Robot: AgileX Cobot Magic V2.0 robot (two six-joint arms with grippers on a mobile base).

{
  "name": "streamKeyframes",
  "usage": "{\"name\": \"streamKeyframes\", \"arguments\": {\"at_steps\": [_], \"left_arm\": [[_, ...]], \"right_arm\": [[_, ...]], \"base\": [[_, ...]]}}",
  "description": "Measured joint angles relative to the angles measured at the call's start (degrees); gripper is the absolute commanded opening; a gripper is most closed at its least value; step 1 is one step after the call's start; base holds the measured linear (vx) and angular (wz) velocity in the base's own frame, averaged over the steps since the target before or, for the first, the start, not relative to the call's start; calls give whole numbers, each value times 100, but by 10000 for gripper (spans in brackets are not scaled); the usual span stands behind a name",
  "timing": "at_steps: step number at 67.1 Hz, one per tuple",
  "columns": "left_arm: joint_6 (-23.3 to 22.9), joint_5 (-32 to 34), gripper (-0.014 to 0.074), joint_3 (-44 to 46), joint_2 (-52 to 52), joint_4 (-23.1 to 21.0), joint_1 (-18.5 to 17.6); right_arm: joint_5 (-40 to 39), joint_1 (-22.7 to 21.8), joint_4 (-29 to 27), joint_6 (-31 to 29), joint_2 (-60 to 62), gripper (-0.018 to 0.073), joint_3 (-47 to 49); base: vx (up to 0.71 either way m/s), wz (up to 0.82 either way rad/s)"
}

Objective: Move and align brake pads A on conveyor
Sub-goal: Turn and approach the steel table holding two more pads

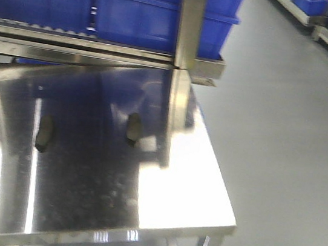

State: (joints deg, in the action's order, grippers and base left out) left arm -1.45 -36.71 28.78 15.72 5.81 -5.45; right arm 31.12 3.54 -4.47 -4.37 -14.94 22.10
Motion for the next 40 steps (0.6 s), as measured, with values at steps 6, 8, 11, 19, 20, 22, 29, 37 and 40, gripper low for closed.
{"name": "streamKeyframes", "arguments": {"at_steps": [6,8,11,19,20,22,29,37,40], "left_arm": [[0,0,535,0,0,0,0],[0,0,535,0,0,0,0],[0,0,535,0,0,0,0],[0,0,535,0,0,0,0],[0,0,535,0,0,0,0],[0,0,535,0,0,0,0],[0,0,535,0,0,0,0],[0,0,535,0,0,0,0],[0,0,535,0,0,0,0]], "right_arm": [[0,0,0,0,0,576,0],[0,0,0,0,0,576,0],[0,0,0,0,0,576,0],[0,0,0,0,0,576,0],[0,0,0,0,0,576,0],[0,0,0,0,0,576,0],[0,0,-7,0,0,576,0],[0,0,-17,0,0,576,0],[0,0,-17,0,0,576,0]], "base": [[20,52],[20,49],[20,46],[19,40],[19,36],[19,34],[19,29],[18,17],[18,7]]}}
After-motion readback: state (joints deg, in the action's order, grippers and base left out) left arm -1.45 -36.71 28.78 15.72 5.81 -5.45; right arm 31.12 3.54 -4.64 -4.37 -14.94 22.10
